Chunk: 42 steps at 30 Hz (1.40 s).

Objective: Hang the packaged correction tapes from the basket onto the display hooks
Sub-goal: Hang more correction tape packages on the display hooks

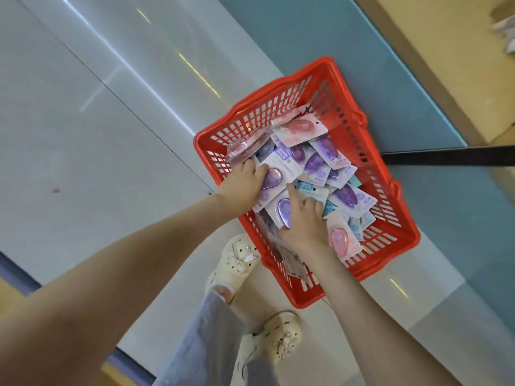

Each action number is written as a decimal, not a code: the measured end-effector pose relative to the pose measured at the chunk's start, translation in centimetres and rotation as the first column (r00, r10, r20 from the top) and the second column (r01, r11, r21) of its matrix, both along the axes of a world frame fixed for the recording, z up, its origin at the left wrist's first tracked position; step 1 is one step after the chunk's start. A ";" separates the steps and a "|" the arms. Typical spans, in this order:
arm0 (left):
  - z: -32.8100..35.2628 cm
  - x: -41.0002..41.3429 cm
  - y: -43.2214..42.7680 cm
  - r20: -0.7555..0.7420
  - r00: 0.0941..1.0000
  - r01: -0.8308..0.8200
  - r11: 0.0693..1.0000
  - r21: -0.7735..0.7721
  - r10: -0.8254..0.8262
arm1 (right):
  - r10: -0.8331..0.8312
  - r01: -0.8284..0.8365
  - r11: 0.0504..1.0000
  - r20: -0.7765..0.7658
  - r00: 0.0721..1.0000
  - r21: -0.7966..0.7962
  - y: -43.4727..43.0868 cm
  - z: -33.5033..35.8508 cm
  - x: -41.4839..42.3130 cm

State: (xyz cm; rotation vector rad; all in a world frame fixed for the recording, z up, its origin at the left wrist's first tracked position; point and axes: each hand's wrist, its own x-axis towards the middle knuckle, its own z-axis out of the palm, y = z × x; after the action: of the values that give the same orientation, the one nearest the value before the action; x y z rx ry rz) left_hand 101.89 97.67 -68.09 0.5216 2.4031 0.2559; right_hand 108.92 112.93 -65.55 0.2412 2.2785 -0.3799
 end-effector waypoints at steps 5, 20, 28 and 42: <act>6.2 1.3 0.3 -0.044 0.961 -0.252 0.932 0.261 0.272 | -0.410 0.395 0.908 -0.104 0.906 -0.139 2.1 5.8 1.5; 52.6 -3.4 6.4 0.534 0.829 -0.542 0.472 0.695 0.166 | -0.351 0.153 0.908 -0.507 0.787 -0.391 8.1 52.7 -1.2; 71.0 -4.4 13.1 0.386 0.914 -0.315 0.384 0.868 -0.124 | -0.362 0.106 0.924 -0.753 0.550 -0.367 14.6 69.9 0.2; 94.3 9.6 27.3 -0.197 0.972 0.195 -0.028 0.980 -0.130 | -0.025 0.010 1.000 -0.991 0.135 -0.024 29.5 93.5 14.8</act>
State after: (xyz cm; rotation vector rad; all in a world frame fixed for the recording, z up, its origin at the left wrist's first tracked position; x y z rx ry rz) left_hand 111.49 124.99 26.18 1.4391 1.6611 2.0206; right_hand 123.72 142.41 28.00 -0.0739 3.6644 -0.7251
